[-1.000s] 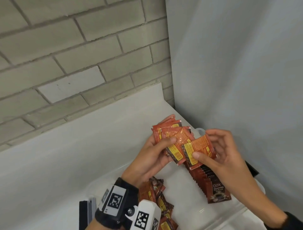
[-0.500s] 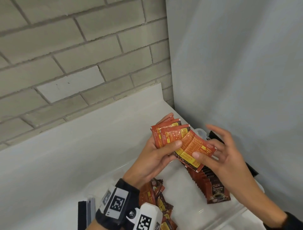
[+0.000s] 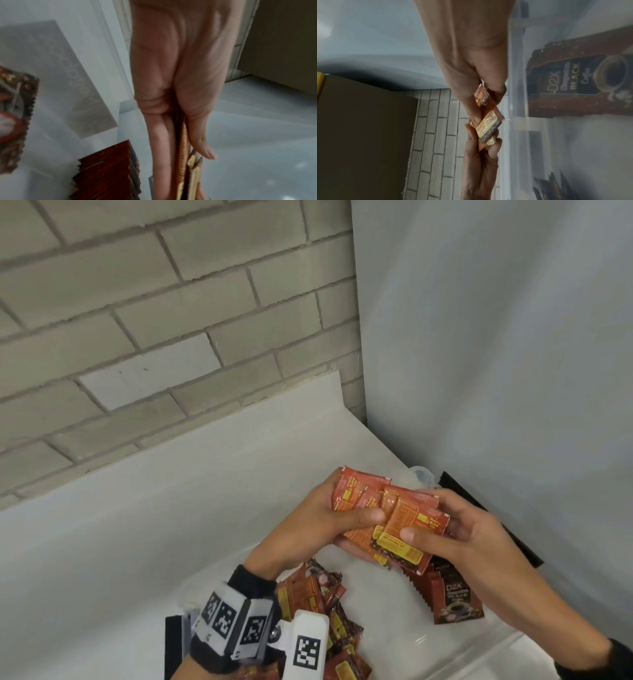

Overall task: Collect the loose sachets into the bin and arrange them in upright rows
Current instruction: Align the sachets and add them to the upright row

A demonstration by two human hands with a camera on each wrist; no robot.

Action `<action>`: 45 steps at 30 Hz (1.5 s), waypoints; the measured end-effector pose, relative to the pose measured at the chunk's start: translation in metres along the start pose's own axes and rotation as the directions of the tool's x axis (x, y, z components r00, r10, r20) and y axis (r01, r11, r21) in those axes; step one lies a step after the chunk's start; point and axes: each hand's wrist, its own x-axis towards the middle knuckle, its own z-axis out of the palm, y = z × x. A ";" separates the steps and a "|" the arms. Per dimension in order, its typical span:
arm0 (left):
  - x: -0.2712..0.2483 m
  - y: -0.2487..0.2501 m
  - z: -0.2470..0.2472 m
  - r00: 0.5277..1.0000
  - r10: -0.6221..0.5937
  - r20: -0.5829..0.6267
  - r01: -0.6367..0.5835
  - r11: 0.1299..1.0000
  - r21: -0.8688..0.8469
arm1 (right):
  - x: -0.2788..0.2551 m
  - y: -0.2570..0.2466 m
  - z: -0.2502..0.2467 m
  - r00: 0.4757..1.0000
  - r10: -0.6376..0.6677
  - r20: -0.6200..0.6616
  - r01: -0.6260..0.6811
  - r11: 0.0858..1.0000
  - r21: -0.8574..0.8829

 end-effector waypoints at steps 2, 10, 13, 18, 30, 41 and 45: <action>-0.001 0.004 0.000 1.000 -0.013 0.002 0.013 0.999 0.041 | -0.001 0.000 0.001 0.998 0.041 0.040 -0.039 0.999 -0.029; -0.005 0.010 0.000 0.999 -0.047 0.006 0.046 0.992 0.116 | -0.003 -0.002 0.002 0.990 0.099 0.105 -0.094 0.994 -0.060; -0.007 0.013 -0.005 1.000 -0.024 -0.011 0.025 0.990 0.138 | -0.001 -0.002 -0.002 0.996 0.081 0.025 -0.082 0.996 0.038; -0.013 0.019 -0.009 1.000 0.014 0.000 -0.014 0.973 0.230 | 0.000 -0.004 -0.003 0.994 0.108 0.026 -0.109 0.992 0.055; -0.007 0.025 0.010 0.996 0.092 -0.003 -0.085 0.936 0.341 | -0.006 -0.008 0.001 0.955 0.248 0.161 -0.249 0.968 -0.011; -0.016 0.023 -0.004 0.993 0.114 -0.010 -0.109 0.969 0.224 | -0.006 -0.013 0.001 0.972 0.213 0.101 -0.217 0.975 0.038; -0.016 0.019 0.002 0.995 0.085 -0.058 -0.074 0.983 0.165 | -0.008 -0.010 0.001 0.952 0.243 0.185 -0.249 0.968 0.008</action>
